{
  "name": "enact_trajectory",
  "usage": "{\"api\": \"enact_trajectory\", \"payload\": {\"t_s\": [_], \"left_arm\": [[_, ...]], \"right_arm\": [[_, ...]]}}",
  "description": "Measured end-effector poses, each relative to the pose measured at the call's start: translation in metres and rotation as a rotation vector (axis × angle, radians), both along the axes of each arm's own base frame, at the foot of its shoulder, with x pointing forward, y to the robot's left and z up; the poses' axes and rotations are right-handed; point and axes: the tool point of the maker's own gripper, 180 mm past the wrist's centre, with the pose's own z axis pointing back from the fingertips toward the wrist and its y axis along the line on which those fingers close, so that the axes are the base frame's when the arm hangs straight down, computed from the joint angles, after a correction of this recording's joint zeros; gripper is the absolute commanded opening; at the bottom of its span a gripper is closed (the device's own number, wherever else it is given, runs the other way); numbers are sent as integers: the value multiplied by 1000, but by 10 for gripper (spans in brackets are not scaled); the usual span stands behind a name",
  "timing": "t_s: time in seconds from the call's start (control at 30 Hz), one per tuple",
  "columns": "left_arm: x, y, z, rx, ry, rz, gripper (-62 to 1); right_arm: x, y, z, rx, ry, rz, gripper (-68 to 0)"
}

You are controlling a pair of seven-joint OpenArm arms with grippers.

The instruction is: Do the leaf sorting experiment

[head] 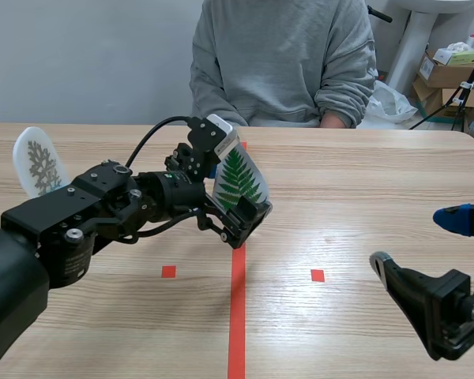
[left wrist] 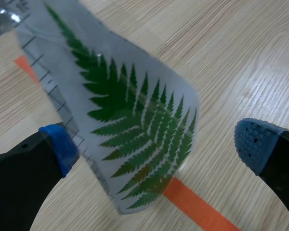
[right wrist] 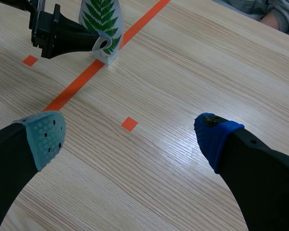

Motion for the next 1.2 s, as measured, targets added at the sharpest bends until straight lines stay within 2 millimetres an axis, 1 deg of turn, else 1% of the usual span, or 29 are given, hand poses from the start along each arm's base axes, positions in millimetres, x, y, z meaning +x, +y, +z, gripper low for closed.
{"api": "enact_trajectory", "payload": {"t_s": [0.23,0.33,0.4,0.53,0.63,0.7,0.83,0.97,1.0,1.2], "left_arm": [[-5,4,-7,15,17,3,14],[-6,7,-10,26,17,5,-137],[-7,7,-12,32,18,3,-213],[-8,7,-12,31,20,3,-288],[-8,7,-12,29,18,2,-360],[-8,6,-10,22,12,2,-394],[-7,5,-8,13,5,2,-437],[-7,5,-8,11,3,2,-547],[-7,5,-8,11,3,2,-557],[-7,5,-8,11,3,2,-568]], "right_arm": [[0,0,0,0,0,0,-128],[0,0,0,0,0,0,-128],[0,0,0,0,0,0,-128],[0,0,0,0,0,0,-128],[0,0,0,0,0,0,-128],[0,0,0,0,0,0,-128],[0,0,0,0,0,0,-128],[0,0,0,0,0,0,-128],[0,0,0,0,0,0,-128],[0,0,0,0,0,0,-128]]}}
